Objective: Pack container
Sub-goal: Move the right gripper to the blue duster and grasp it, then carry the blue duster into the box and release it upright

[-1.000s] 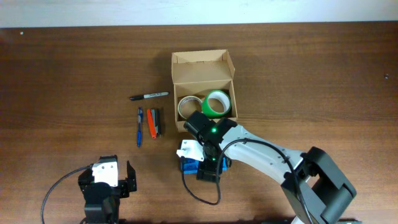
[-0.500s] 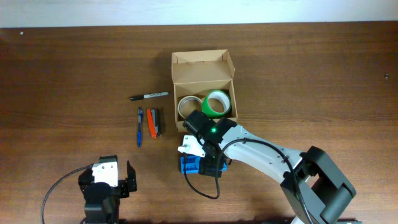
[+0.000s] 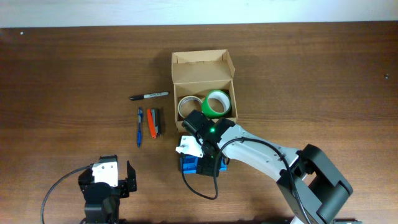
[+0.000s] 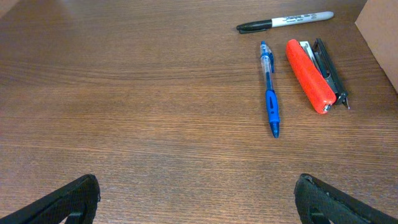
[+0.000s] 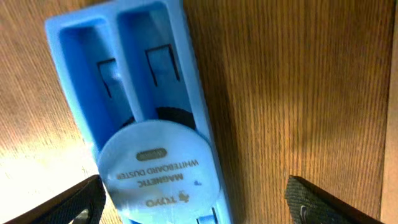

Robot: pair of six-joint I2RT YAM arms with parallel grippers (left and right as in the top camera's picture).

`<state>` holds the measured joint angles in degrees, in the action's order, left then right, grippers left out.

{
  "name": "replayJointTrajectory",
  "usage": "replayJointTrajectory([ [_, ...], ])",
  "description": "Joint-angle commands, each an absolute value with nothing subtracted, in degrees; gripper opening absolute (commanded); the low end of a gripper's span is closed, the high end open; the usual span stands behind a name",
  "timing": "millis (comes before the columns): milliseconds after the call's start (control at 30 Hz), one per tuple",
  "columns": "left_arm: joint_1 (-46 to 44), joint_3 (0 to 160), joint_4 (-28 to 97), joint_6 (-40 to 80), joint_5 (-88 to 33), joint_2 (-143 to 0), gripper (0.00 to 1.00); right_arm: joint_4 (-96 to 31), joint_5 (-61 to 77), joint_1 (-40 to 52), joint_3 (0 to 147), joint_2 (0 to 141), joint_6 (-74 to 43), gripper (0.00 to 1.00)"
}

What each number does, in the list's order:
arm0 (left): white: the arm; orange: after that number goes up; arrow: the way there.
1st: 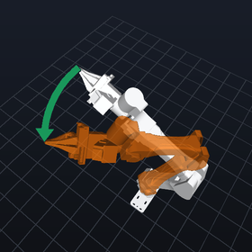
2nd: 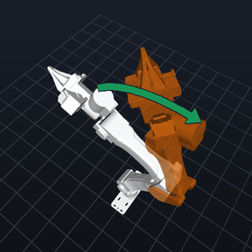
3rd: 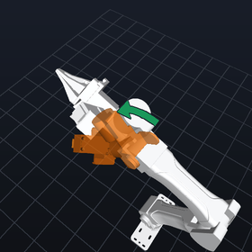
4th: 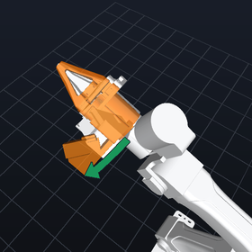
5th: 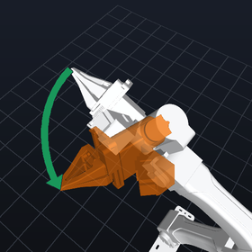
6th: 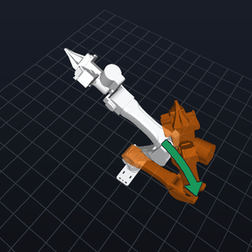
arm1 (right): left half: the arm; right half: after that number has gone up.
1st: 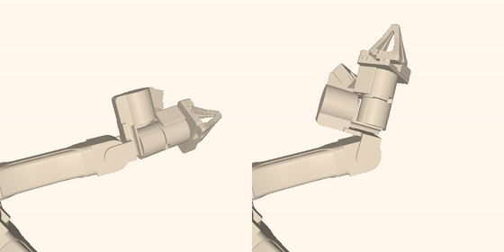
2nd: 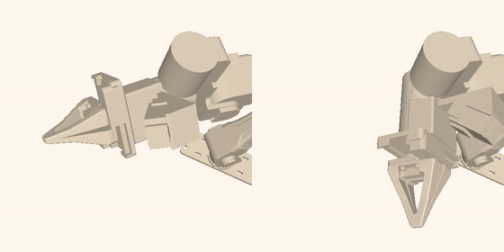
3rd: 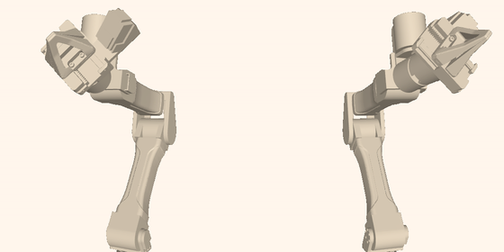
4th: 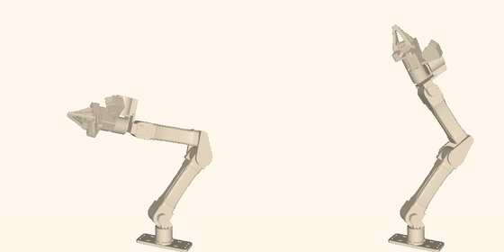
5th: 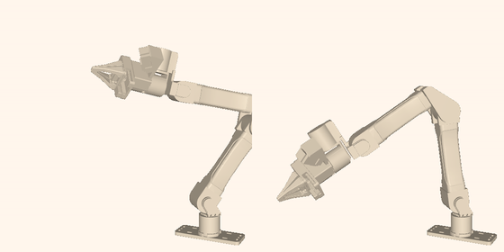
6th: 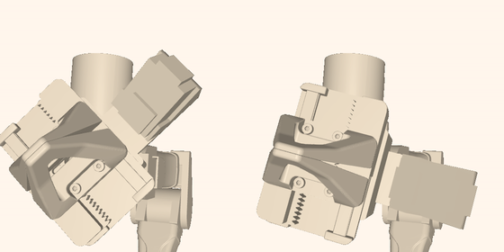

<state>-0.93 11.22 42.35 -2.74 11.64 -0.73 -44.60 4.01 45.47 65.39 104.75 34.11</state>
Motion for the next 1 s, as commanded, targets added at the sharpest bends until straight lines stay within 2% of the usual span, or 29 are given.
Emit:
replayJointTrajectory([
  [0, -0.58, 10.85, 42.22, -2.17, 12.27, -0.34, 0.99, -43.88, 5.80, 45.80, 64.47, 105.78, 34.06, 0.94],
  [333, -0.58, 10.85, 42.24, -2.17, 12.27, -0.34, 1.00, -41.91, 5.80, 45.80, 63.72, 107.33, 34.04, 0.91],
  [433, -0.58, 10.85, 42.22, -2.15, 12.27, -0.34, 0.99, -41.54, 5.82, 45.80, 63.72, 107.42, 34.04, 0.85],
  [600, -0.58, 10.85, 42.24, -2.17, 12.27, -0.34, 1.00, -41.08, 6.87, 45.80, 63.16, 107.68, 34.04, 0.68],
  [767, -0.58, 10.85, 42.24, -2.15, 12.27, -0.34, 1.00, -41.06, 9.08, 45.80, 63.16, 108.51, 34.04, 0.45],
  [967, -0.58, 10.85, 42.22, -2.17, 12.27, -0.34, 1.00, -41.23, 8.82, 45.80, 64.14, 108.36, 33.58, 0.42],
])
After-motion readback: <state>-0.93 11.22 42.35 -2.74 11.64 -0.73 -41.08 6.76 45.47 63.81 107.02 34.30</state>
